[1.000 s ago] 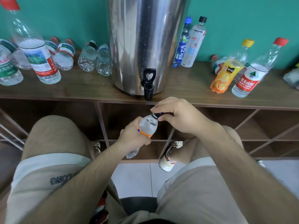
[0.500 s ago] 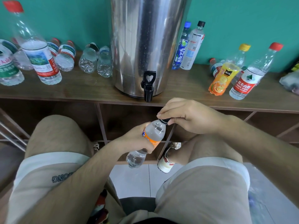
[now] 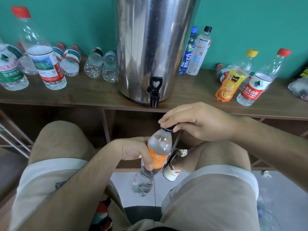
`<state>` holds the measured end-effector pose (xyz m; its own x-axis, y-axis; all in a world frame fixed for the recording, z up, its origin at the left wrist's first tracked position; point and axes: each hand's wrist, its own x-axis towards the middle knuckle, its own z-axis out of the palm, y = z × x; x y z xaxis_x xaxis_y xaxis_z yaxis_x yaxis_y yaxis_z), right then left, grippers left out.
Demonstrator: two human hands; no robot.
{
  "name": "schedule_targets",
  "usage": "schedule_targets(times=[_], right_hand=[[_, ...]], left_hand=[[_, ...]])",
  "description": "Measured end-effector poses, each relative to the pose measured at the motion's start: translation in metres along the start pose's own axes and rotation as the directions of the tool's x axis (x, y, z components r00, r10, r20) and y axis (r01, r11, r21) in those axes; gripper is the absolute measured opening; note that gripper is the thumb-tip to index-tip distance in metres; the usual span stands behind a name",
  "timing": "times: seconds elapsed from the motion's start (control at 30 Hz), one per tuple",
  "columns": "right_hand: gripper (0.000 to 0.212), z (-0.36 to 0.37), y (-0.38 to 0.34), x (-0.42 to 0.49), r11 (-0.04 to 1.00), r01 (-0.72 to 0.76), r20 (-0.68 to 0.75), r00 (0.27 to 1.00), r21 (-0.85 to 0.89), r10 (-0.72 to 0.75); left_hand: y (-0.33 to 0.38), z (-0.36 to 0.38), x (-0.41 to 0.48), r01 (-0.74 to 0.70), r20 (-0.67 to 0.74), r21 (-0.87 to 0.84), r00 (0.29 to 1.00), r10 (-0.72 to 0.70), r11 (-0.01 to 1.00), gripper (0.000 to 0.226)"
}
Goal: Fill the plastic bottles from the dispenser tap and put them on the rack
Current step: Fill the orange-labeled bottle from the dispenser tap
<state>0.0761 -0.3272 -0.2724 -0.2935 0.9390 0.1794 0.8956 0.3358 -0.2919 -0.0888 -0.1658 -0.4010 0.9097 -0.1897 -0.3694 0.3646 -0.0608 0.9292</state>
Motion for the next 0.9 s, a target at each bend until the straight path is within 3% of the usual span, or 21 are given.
schedule_targets(times=[0.1, 0.17, 0.23, 0.4, 0.57, 0.7, 0.9], right_hand=[[0.026, -0.007, -0.006, 0.002, 0.994, -0.061, 0.101, 0.992, -0.091, 0.07], [0.044, -0.004, -0.009, 0.007, 0.963, -0.064, 0.181, 0.977, -0.263, 0.114], [0.052, 0.002, -0.01, 0.01, 0.939, -0.053, 0.152, 0.982, -0.34, 0.111], [0.037, 0.007, -0.008, 0.001, 0.961, -0.275, -0.012, 0.961, -0.023, 0.275], [0.031, 0.013, -0.005, -0.004, 0.942, -0.302, -0.169, 0.931, 0.147, 0.324], [0.033, 0.007, -0.004, -0.005, 0.967, -0.223, -0.166, 0.956, 0.127, 0.242], [0.032, -0.012, -0.004, -0.003, 0.992, -0.129, -0.009, 0.992, -0.013, 0.129]], left_hand=[[-0.001, 0.0, 0.001, -0.005, 0.023, 0.031, 1.0, 0.005, 1.0, 0.064], [-0.002, 0.0, 0.003, -0.038, -0.019, 0.053, 0.999, 0.04, 0.998, 0.066], [-0.001, -0.001, 0.004, -0.075, -0.066, 0.037, 0.995, 0.077, 0.997, 0.069], [0.001, 0.0, 0.005, -0.147, -0.117, -0.024, 0.983, 0.143, 0.989, 0.071], [0.003, -0.001, 0.005, -0.169, -0.151, -0.025, 0.975, 0.163, 0.985, 0.069], [0.002, 0.001, 0.007, -0.169, -0.177, -0.034, 0.971, 0.16, 0.985, 0.064], [0.002, 0.001, 0.007, -0.158, -0.188, -0.036, 0.971, 0.148, 0.987, 0.062]])
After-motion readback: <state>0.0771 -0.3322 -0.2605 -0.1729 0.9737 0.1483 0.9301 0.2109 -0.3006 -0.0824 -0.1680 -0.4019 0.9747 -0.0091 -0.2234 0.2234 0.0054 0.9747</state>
